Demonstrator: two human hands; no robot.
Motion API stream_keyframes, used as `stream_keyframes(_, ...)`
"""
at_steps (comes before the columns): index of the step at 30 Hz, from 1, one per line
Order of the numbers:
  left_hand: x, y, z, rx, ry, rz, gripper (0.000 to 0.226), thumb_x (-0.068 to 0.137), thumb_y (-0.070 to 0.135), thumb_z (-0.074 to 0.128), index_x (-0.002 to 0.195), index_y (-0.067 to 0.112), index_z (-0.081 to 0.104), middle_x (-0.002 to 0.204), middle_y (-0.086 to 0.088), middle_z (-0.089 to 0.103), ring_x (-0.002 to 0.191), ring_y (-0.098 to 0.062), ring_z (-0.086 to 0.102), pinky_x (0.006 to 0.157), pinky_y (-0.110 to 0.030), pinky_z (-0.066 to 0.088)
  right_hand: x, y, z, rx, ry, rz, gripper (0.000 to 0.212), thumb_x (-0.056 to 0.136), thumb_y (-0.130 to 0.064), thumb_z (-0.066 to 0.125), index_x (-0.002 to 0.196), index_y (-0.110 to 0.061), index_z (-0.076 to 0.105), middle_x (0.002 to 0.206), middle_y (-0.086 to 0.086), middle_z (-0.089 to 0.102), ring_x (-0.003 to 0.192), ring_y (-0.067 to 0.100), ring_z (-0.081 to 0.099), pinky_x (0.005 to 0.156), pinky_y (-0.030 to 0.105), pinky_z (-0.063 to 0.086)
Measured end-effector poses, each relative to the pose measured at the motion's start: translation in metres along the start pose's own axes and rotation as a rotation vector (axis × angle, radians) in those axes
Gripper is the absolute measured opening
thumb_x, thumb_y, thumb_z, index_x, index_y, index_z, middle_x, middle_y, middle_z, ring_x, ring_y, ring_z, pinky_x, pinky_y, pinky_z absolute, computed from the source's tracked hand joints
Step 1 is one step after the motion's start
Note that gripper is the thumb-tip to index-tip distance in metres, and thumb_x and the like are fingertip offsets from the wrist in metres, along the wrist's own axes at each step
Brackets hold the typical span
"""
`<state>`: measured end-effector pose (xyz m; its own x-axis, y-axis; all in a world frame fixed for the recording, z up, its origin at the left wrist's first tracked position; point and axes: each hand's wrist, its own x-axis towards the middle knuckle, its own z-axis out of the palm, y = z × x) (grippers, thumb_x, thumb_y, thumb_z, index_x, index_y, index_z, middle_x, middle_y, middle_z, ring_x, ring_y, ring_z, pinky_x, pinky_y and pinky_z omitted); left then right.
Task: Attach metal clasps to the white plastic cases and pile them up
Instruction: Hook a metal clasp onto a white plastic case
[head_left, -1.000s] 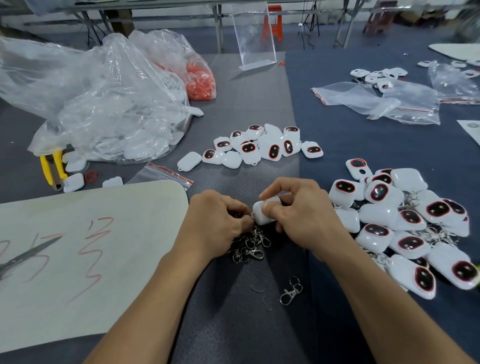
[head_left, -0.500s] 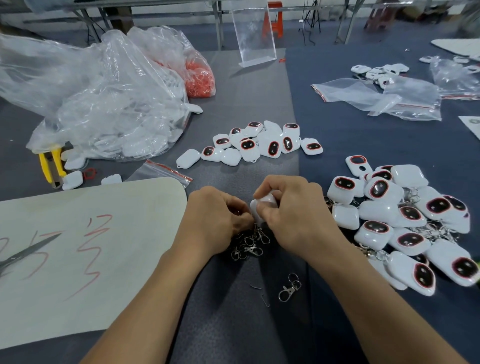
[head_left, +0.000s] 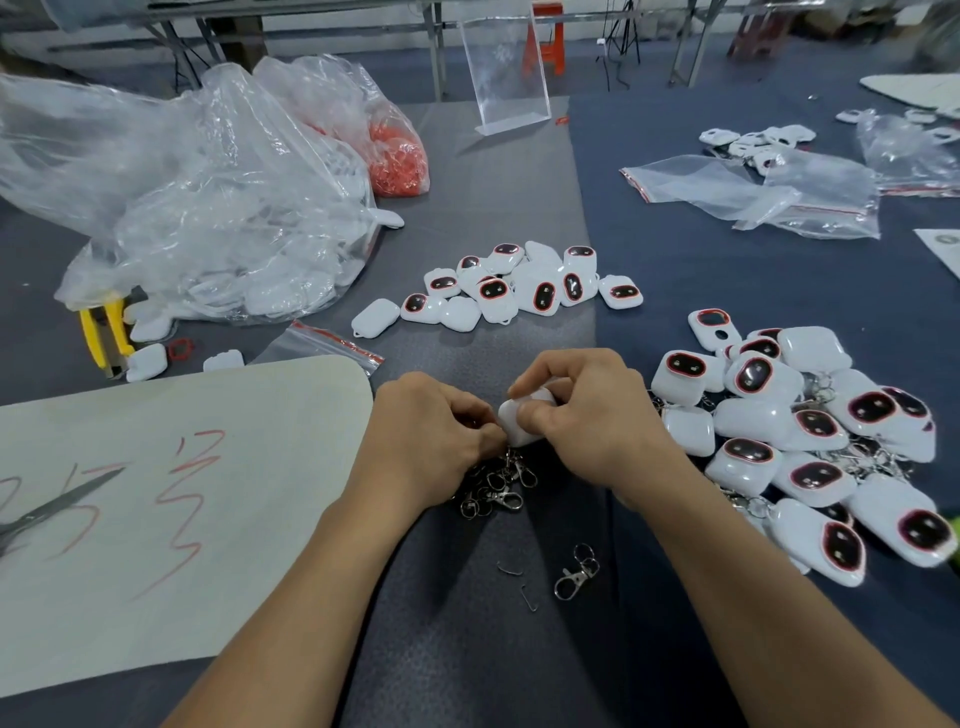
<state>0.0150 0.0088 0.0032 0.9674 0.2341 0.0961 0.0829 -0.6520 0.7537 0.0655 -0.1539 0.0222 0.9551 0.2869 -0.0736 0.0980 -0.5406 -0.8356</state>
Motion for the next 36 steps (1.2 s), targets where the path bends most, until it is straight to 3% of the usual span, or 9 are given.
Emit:
stream_keyframes(6, 0.000, -0.001, -0.001, 0.032, 0.047, 0.002, 0.020, 0.065, 0.026, 0.087, 0.060, 0.041, 0.074, 0.052, 0.018, 0.065, 0.045, 0.001, 0.057, 0.042, -0.010, 0.040, 0.001, 0.010, 0.004, 0.141, 0.011, 0.010, 0.016, 0.082, -0.015, 0.073, 0.079, -0.031, 0.074, 0.069, -0.005, 0.073, 0.049, 0.004, 0.056, 0.052, 0.020, 0.043)
stream_keyframes(9, -0.003, -0.001, 0.001, 0.056, 0.103, 0.030, 0.017, 0.063, 0.035, 0.085, 0.058, 0.043, 0.071, 0.054, 0.025, 0.062, 0.048, 0.004, 0.056, 0.047, -0.008, 0.037, 0.000, 0.010, 0.006, 0.247, 0.005, 0.031, 0.018, 0.082, -0.012, 0.072, 0.080, -0.030, 0.074, 0.069, -0.004, 0.073, 0.047, 0.011, 0.061, 0.048, 0.021, 0.045)
stream_keyframes(11, -0.004, 0.002, 0.000, 0.079, 0.148, 0.080, 0.011, 0.061, 0.043, 0.075, 0.069, 0.048, 0.070, 0.060, 0.026, 0.061, 0.053, 0.001, 0.055, 0.049, -0.011, 0.037, 0.000, 0.010, 0.007, 0.356, 0.001, 0.078, 0.021, 0.083, -0.007, 0.071, 0.079, -0.027, 0.075, 0.068, 0.001, 0.073, 0.046, 0.017, 0.061, 0.047, 0.023, 0.045)
stream_keyframes(13, -0.005, 0.002, 0.000, 0.077, 0.192, 0.148, 0.026, 0.063, 0.041, 0.070, 0.084, 0.054, 0.067, 0.065, 0.021, 0.063, 0.056, -0.005, 0.056, 0.051, -0.021, 0.043, 0.001, 0.009, 0.006, 0.483, -0.009, 0.119, 0.026, 0.085, 0.001, 0.068, 0.074, -0.021, 0.075, 0.066, 0.004, 0.071, 0.044, 0.020, 0.057, 0.041, 0.021, 0.041)
stream_keyframes(16, -0.004, 0.002, 0.000, -0.023, 0.215, 0.170, 0.024, 0.064, 0.034, 0.074, 0.083, 0.050, 0.071, 0.062, 0.013, 0.064, 0.053, -0.006, 0.055, 0.052, -0.024, 0.046, 0.003, 0.009, 0.002, 0.628, -0.030, 0.153, 0.028, 0.086, 0.009, 0.065, 0.072, -0.014, 0.074, 0.065, 0.009, 0.067, 0.041, 0.019, 0.051, 0.036, 0.020, 0.035)
stream_keyframes(27, -0.001, 0.005, -0.005, -0.428, 0.069, 0.084, 0.034, 0.061, 0.006, 0.094, 0.073, 0.036, 0.081, 0.061, 0.005, 0.071, 0.052, -0.001, 0.053, 0.052, -0.013, 0.041, 0.002, 0.007, -0.013, 0.791, -0.211, 0.242, 0.020, 0.088, 0.009, 0.057, 0.082, -0.003, 0.072, 0.065, 0.015, 0.065, 0.042, 0.021, 0.048, 0.037, 0.021, 0.028)
stream_keyframes(36, -0.006, 0.011, -0.008, -0.657, -0.052, 0.064, 0.022, 0.047, 0.026, 0.093, 0.062, 0.021, 0.078, 0.061, -0.005, 0.072, 0.055, -0.012, 0.060, 0.054, -0.021, 0.047, -0.001, 0.002, -0.017, 0.816, -0.307, 0.215, 0.027, 0.085, 0.007, 0.059, 0.073, -0.009, 0.077, 0.068, 0.016, 0.066, 0.046, 0.019, 0.047, 0.048, 0.026, 0.030)
